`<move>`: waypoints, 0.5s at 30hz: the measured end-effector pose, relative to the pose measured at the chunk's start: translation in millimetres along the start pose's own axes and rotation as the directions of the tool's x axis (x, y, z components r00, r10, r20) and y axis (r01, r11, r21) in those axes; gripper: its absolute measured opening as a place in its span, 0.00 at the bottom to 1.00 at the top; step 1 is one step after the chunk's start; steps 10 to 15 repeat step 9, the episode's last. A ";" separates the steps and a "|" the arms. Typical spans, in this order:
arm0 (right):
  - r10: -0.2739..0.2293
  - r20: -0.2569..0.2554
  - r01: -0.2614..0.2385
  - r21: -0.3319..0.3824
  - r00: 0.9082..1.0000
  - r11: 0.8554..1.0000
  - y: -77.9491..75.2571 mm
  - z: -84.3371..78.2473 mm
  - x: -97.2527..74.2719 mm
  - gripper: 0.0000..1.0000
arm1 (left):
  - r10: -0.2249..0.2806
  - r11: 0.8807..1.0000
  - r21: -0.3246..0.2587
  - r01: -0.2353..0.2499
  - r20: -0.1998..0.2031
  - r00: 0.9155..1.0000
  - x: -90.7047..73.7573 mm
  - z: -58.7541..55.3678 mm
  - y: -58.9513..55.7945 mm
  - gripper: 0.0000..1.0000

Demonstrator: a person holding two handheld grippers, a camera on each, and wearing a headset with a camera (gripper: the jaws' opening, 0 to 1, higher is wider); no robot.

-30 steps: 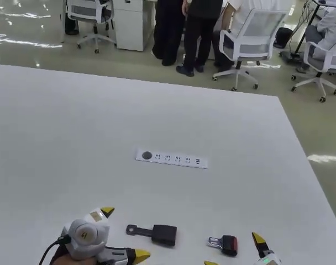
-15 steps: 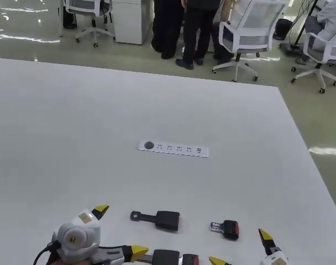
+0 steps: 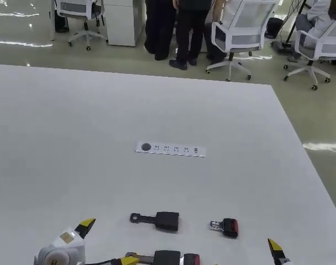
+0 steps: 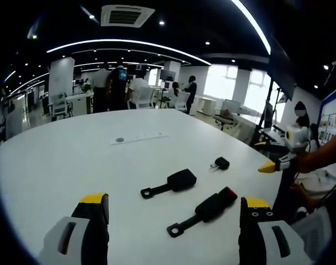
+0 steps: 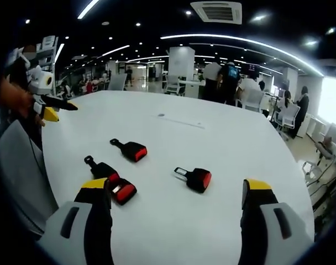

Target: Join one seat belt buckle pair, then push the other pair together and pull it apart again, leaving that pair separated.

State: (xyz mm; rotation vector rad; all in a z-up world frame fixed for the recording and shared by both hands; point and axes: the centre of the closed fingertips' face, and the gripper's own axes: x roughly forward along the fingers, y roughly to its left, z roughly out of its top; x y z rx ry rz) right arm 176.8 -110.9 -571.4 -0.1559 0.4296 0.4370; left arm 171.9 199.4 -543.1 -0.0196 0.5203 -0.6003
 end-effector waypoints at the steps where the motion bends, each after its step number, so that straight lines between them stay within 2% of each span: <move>1: 0.002 -0.003 -0.002 0.001 1.000 1.000 0.6 -0.7 0.0 0.99 | 0.002 1.000 -0.004 -0.002 -0.006 1.000 -0.6 -1.4 0.5 1.00; 7: 0.009 -0.009 -0.009 -0.001 1.000 1.000 3.6 -2.8 -0.3 0.98 | 0.002 1.000 -0.003 -0.002 0.002 1.000 -0.3 -6.4 6.9 1.00; 15: 0.010 -0.011 -0.010 -0.004 1.000 1.000 5.2 -2.8 -0.8 0.98 | 0.004 1.000 0.002 -0.004 0.000 1.000 -1.2 -5.6 6.1 1.00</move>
